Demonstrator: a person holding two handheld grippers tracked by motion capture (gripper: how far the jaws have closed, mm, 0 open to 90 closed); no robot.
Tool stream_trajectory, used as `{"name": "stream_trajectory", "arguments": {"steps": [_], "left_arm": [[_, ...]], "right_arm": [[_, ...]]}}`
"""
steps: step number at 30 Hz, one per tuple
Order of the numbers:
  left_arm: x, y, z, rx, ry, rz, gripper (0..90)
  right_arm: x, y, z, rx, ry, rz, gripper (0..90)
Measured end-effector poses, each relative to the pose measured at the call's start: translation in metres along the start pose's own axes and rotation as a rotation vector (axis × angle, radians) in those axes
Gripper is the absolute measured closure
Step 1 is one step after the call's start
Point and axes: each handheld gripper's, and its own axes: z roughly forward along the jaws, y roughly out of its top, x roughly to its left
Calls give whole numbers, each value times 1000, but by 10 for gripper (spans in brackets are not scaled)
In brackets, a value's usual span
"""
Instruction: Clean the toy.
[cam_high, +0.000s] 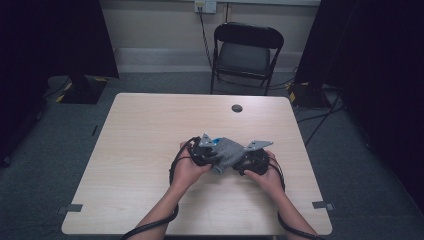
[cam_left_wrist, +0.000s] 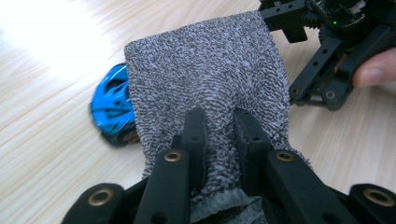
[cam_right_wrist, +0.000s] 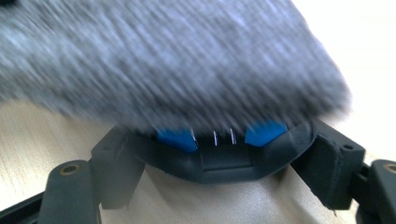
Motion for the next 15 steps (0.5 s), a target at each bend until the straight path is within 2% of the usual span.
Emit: {"name": "stream_trajectory", "arguments": {"steps": [1,6,12,15], "left_arm": [[-5,4,7,11,-16,20,768],[-10,8,18,47,-5,45,768],[-6,5,22,63,-2,31,767],[-2,7,21,70,16,32,768]], "right_arm": [[0,0,0,0,0,0,232],[0,0,0,0,0,-1,232],[0,0,0,1,0,0,232],[0,0,0,1,0,-1,232]]}}
